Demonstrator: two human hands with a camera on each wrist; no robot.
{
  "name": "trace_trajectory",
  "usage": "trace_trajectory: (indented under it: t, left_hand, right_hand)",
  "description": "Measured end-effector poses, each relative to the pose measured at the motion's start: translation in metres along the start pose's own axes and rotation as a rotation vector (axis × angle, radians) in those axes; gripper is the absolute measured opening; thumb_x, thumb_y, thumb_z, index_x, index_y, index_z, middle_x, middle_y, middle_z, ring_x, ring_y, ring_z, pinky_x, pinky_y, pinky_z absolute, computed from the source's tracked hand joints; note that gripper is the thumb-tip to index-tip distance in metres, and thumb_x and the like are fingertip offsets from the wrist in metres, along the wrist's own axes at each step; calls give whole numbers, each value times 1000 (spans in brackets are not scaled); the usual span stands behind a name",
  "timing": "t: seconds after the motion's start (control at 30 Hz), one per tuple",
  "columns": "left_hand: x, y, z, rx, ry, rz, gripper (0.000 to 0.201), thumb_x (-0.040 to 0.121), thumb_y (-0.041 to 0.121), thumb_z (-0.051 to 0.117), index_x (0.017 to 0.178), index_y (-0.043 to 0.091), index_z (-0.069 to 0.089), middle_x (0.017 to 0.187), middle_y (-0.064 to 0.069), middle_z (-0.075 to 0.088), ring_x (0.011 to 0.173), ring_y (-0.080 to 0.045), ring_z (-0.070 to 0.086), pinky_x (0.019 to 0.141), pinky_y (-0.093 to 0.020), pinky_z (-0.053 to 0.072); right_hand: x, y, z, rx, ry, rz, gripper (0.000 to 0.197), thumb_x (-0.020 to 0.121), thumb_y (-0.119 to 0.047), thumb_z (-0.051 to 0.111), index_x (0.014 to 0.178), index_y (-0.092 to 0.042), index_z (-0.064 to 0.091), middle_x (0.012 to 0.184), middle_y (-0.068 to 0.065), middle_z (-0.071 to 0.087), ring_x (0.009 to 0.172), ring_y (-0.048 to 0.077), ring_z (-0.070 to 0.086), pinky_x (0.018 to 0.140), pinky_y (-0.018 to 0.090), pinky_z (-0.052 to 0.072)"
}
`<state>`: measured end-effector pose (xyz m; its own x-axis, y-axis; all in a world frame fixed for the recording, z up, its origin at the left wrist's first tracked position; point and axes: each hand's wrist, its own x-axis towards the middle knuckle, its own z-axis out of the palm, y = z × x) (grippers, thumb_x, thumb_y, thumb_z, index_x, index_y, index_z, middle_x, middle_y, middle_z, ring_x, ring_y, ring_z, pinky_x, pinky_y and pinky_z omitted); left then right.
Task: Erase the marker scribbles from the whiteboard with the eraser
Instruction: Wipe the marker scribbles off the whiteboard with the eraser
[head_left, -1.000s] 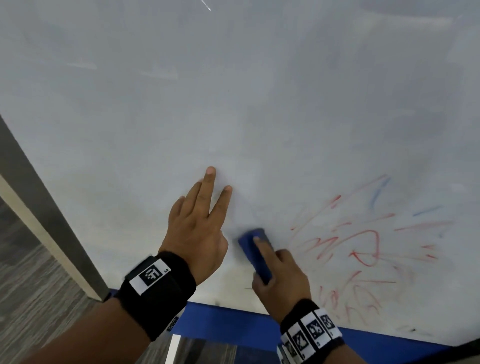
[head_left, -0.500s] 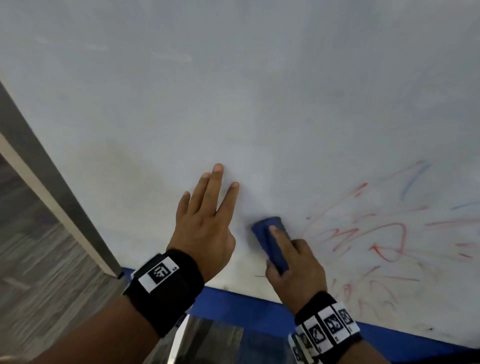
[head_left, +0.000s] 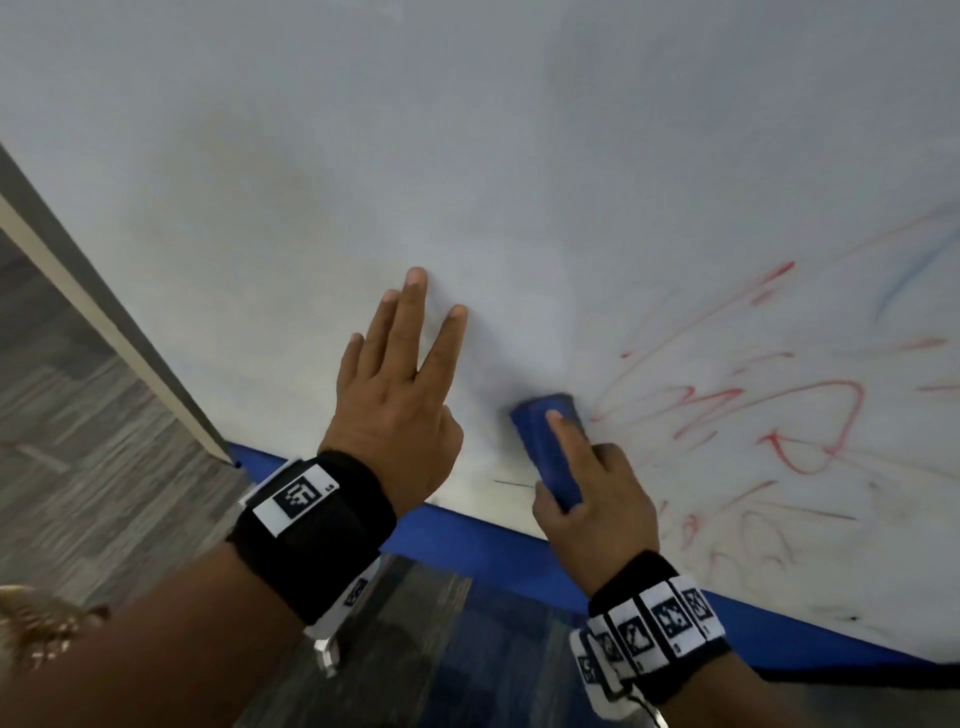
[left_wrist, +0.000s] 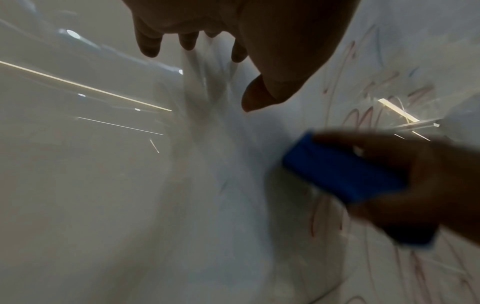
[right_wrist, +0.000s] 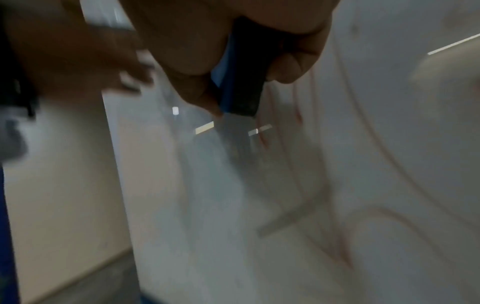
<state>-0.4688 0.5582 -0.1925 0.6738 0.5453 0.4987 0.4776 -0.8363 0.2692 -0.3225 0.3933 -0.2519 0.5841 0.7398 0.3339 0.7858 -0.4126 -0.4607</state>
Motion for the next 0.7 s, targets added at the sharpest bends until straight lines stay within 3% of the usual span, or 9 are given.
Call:
trace_trajectory:
  t: [0.1, 0.2, 0.27, 0.3, 0.37, 0.47, 0.53, 0.6, 0.7]
  left_hand:
    - [-4, 1, 10, -22, 27, 9, 96, 71, 5, 69, 157, 11, 27, 166, -22, 5, 154, -40, 11, 110, -65, 34]
    - [-10, -1, 21, -43, 25, 16, 95, 72, 6, 67, 157, 11, 25, 166, -23, 4, 154, -41, 9, 111, -65, 33]
    - [-15, -2, 27, -52, 14, 15, 94, 72, 8, 67, 157, 12, 26, 166, -23, 4, 154, -41, 10, 110, -65, 33]
    - [-18, -2, 30, -59, 8, 10, 94, 72, 8, 67, 157, 12, 27, 166, -22, 4, 154, -41, 11, 110, -65, 34]
    - [-22, -4, 33, -69, -8, -3, 94, 72, 7, 68, 156, 14, 27, 167, -21, 3, 154, -40, 11, 109, -65, 34]
    - [-26, -7, 39, -85, -21, -2, 94, 72, 5, 67, 156, 13, 26, 166, -22, 2, 154, -40, 8, 111, -65, 32]
    - [-27, -7, 43, -87, -20, -5, 93, 73, 5, 65, 157, 12, 25, 166, -23, 1, 154, -40, 7, 112, -64, 31]
    - [-28, -7, 47, -88, -13, -7, 93, 74, 4, 64, 158, 12, 24, 166, -23, 1, 155, -39, 6, 113, -64, 30]
    - [-32, -8, 52, -88, 11, -5, 93, 74, 3, 62, 158, 14, 23, 167, -22, 2, 155, -39, 7, 112, -64, 31]
  right_hand:
    - [8, 2, 5, 83, 182, -5, 92, 73, -25, 79, 143, -49, 25, 89, -4, 47, 65, 14, 46, 58, 26, 39]
    - [-14, 28, 29, -54, -126, 40, 100, 77, -29, 76, 144, -60, 9, 93, 0, 50, 66, 20, 54, 54, 28, 44]
    - [-36, 49, 41, -164, -398, 44, 104, 82, -32, 69, 135, -73, -11, 96, -4, 49, 72, 21, 57, 57, 29, 46]
    - [-40, 52, 40, -183, -439, 66, 104, 82, -32, 67, 130, -76, -15, 96, -6, 46, 75, 21, 58, 58, 30, 48]
    - [-32, 45, 33, -166, -307, 55, 104, 79, -30, 71, 138, -71, -5, 92, -7, 44, 70, 19, 56, 58, 30, 48]
    - [-8, 31, 17, 30, 127, -62, 95, 71, -20, 80, 145, -48, 27, 90, -3, 47, 67, 6, 36, 58, 26, 37]
    - [1, 28, 20, 99, 250, -75, 92, 70, -16, 81, 144, -37, 32, 91, 5, 52, 70, 9, 38, 60, 26, 36]
    - [-7, 32, 35, 54, 102, 2, 95, 74, -21, 81, 144, -47, 23, 95, 7, 53, 74, 18, 49, 60, 30, 42]
    - [-39, 66, 69, -202, -441, -33, 103, 86, -32, 67, 137, -68, -16, 96, 1, 45, 83, 26, 57, 61, 35, 49]
